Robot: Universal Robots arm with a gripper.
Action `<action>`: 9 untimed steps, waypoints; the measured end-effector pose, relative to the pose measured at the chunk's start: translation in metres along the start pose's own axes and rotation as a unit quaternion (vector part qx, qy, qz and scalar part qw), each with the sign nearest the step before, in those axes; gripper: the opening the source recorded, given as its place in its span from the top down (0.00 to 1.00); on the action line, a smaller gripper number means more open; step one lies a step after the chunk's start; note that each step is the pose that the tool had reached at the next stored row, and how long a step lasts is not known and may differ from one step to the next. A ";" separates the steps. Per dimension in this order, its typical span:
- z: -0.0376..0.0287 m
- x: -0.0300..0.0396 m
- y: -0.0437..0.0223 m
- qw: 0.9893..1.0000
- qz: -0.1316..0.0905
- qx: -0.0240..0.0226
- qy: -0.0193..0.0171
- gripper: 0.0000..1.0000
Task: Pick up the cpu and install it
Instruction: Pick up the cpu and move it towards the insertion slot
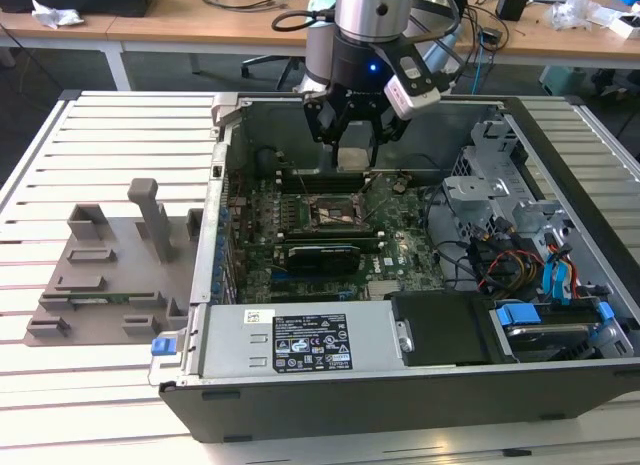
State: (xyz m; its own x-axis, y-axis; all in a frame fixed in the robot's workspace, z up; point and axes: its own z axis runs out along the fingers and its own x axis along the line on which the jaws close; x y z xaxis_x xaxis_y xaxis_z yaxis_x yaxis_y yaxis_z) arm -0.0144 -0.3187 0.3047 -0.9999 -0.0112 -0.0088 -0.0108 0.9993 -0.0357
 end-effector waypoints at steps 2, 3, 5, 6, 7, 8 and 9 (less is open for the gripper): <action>0.0001 0.0000 0.0000 1.000 0.000 0.000 0.000 0.45; 0.0001 0.0000 0.0000 1.000 0.000 0.000 0.000 0.45; 0.0002 0.0000 0.0000 1.000 0.000 0.000 0.000 0.45; 0.0002 0.0000 0.0000 1.000 0.000 0.000 0.000 0.45; 0.0003 0.0000 0.0000 1.000 0.000 0.000 0.000 0.45; 0.0003 0.0000 0.0000 1.000 0.000 0.000 0.000 0.45; 0.0003 0.0000 0.0000 1.000 0.000 0.000 0.000 0.45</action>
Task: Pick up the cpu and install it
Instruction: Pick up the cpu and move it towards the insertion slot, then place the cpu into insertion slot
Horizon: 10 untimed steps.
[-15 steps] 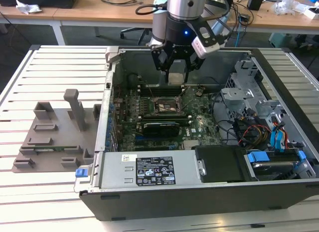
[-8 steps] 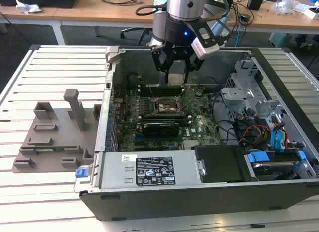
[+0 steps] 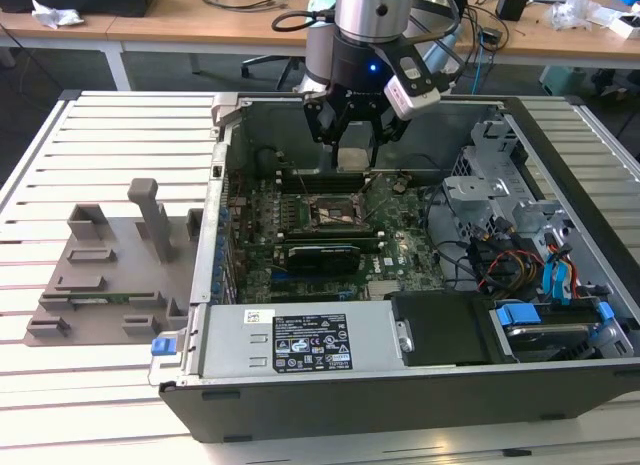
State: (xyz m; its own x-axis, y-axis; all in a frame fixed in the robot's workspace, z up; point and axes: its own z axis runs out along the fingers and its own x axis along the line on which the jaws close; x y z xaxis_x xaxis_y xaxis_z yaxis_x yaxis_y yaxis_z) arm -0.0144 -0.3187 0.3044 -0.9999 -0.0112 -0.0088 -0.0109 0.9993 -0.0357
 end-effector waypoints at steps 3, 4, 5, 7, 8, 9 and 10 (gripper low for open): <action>0.0001 0.0000 0.0000 1.000 0.000 0.000 0.000 0.45; 0.0001 0.0000 0.0000 1.000 0.000 0.000 0.000 0.45; 0.0001 0.0000 0.0000 1.000 0.001 0.000 0.000 0.45; 0.0001 0.0000 0.0000 1.000 0.008 0.000 0.000 0.45; 0.0002 0.0000 0.0000 1.000 0.013 0.000 0.000 0.45; 0.0002 0.0000 0.0000 1.000 0.019 0.001 0.001 0.45; 0.0003 0.0000 0.0000 1.000 0.023 0.001 0.001 0.45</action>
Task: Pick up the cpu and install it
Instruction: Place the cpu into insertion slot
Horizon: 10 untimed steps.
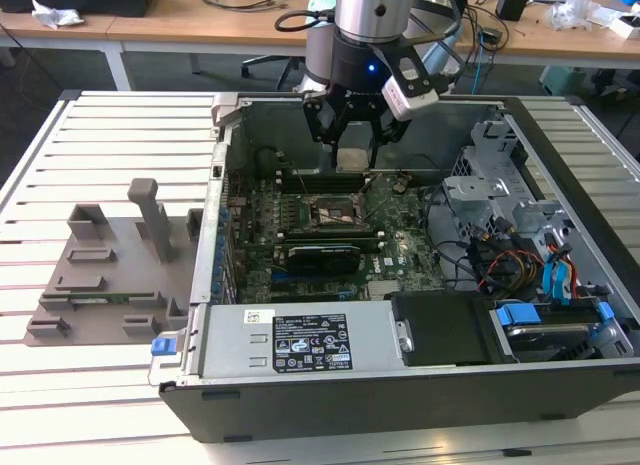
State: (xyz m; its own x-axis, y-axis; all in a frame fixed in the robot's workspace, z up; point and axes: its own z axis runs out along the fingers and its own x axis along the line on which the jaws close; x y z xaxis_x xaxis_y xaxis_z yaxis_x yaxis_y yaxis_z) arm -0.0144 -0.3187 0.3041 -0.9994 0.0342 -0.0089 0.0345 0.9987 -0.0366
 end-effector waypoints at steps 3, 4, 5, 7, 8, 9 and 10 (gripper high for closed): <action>0.0001 0.0000 0.0000 1.000 0.015 0.001 0.001 0.45; 0.0001 -0.0001 0.0000 1.000 0.020 0.002 0.001 0.45; 0.0001 0.0000 0.0000 1.000 0.024 0.002 0.001 0.45; 0.0002 0.0000 0.0000 0.999 0.033 0.002 0.001 0.45; 0.0002 0.0000 0.0000 0.999 0.038 0.002 0.001 0.45; 0.0003 0.0000 0.0000 0.999 0.042 0.003 0.002 0.45; 0.0005 0.0000 0.0001 0.999 0.048 0.003 0.002 0.45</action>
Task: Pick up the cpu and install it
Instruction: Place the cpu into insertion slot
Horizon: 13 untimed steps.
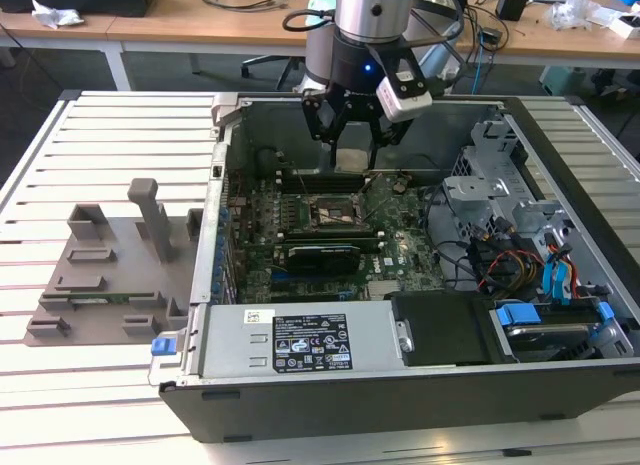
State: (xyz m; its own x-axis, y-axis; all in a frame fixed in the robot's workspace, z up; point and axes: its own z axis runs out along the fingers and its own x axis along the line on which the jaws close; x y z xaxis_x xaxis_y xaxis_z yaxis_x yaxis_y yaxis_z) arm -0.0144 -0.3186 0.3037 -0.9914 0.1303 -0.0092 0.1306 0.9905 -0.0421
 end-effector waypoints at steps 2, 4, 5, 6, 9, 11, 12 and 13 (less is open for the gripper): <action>0.0001 0.0000 -0.0001 1.000 0.008 0.001 0.000 0.45; 0.0004 0.0000 0.0000 1.000 0.022 0.002 0.001 0.45; 0.0006 0.0000 0.0000 1.000 0.030 0.002 0.001 0.45; 0.0007 0.0000 0.0000 0.999 0.040 0.002 0.001 0.45; 0.0009 0.0000 0.0000 0.998 0.058 0.003 0.002 0.45; 0.0009 0.0000 0.0000 0.998 0.065 0.003 0.002 0.45; 0.0010 0.0000 0.0000 0.998 0.069 0.003 0.003 0.45; 0.0010 0.0000 0.0000 0.997 0.071 0.003 0.003 0.45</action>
State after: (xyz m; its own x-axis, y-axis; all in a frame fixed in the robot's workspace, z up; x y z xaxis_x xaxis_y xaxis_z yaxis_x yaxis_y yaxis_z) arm -0.0144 -0.3187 0.3027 -0.9628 0.2701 -0.0102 0.2703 0.9616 -0.0475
